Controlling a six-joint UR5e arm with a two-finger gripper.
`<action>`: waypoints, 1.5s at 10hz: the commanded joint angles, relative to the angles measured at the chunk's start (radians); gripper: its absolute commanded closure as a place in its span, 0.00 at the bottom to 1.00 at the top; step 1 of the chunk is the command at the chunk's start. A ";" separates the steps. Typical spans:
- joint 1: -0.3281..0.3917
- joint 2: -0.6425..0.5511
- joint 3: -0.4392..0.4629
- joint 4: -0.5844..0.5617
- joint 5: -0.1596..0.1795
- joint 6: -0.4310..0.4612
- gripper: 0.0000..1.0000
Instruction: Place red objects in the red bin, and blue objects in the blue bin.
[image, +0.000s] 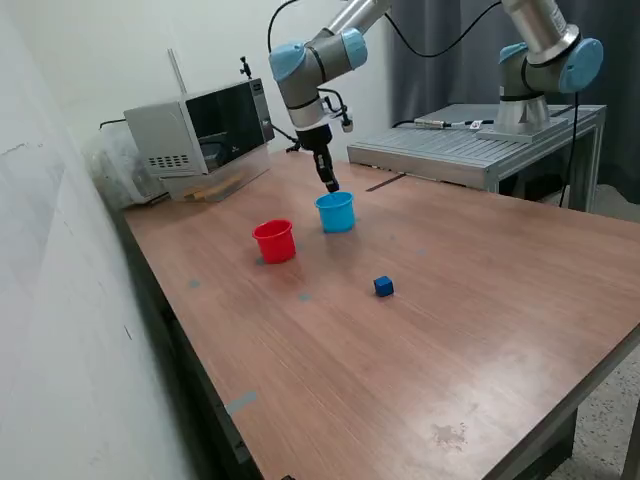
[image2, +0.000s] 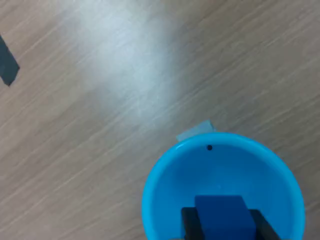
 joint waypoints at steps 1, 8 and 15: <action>0.001 0.008 -0.011 -0.021 0.000 -0.007 0.00; 0.186 -0.011 -0.059 -0.020 0.063 -0.032 0.00; 0.388 0.033 -0.201 -0.095 0.235 0.060 0.00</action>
